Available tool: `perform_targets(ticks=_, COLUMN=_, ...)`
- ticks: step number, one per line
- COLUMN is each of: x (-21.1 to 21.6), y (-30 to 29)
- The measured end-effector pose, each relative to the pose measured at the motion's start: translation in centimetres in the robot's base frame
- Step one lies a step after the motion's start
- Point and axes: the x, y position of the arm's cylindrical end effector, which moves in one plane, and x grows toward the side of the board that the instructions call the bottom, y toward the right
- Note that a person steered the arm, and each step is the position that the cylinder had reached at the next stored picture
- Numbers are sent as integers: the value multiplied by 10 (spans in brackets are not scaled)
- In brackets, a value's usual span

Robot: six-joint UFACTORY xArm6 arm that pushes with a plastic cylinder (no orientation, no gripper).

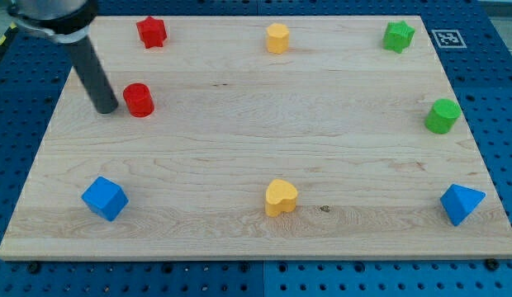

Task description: Push the red circle parallel to the red star

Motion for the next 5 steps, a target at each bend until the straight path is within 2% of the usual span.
perform_targets(ticks=2, x=58, y=20)
perform_targets(ticks=3, x=41, y=27)
perform_targets(ticks=4, x=-6, y=21)
perform_targets(ticks=5, x=-20, y=20)
